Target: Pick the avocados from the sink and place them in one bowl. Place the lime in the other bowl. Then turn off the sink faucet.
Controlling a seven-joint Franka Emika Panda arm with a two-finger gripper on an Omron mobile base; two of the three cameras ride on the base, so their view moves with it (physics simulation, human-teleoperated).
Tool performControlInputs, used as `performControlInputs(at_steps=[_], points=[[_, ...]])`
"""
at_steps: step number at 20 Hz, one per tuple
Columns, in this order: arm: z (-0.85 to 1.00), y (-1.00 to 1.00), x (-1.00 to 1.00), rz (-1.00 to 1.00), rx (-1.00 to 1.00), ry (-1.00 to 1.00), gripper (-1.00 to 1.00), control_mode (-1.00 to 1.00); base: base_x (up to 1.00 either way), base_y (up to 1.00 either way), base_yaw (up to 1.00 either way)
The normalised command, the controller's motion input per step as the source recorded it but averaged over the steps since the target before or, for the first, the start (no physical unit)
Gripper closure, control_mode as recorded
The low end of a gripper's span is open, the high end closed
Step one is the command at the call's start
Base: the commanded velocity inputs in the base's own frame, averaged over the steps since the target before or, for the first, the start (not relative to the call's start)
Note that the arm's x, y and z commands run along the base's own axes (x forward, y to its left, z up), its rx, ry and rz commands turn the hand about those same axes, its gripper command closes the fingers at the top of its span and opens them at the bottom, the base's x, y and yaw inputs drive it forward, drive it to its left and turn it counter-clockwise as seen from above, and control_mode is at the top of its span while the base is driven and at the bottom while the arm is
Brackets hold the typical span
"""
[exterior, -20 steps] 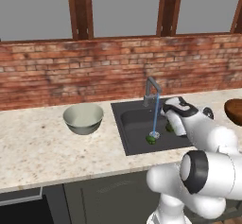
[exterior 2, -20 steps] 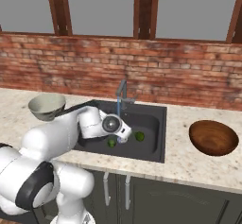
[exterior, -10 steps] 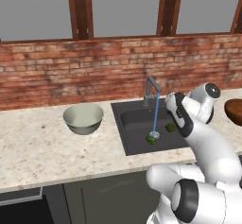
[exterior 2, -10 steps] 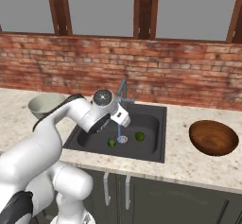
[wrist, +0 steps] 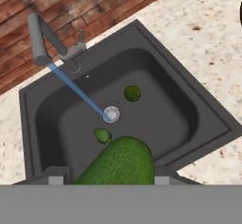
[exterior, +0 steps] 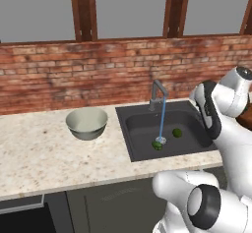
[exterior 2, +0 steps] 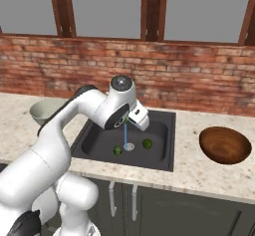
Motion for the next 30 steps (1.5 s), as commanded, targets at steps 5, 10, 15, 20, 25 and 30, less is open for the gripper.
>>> performControlInputs(at_steps=[5, 10, 15, 20, 25, 30], points=[[0.00, -0.40, -0.30, -0.01, 0.00, 0.00, 1.00, -1.00, 0.00, 0.00, 0.00], [0.00, -0.39, -0.14, -0.01, 0.00, 0.00, 1.00, -1.00, 0.00, 0.00, 0.00], [0.00, -0.46, 0.00, -0.03, 0.00, 0.00, 1.00, -1.00, 0.00, 0.00, 0.00], [0.00, -0.52, 0.00, -0.04, 0.00, 0.00, 1.00, -1.00, 0.00, 0.00, 0.00], [0.00, -0.59, 0.00, -0.07, 0.00, 0.02, 1.00, -1.00, 0.00, 0.00, 0.00], [0.00, -0.56, 0.00, -0.05, 0.00, 0.01, 1.00, -1.00, 0.00, 0.00, 0.00]])
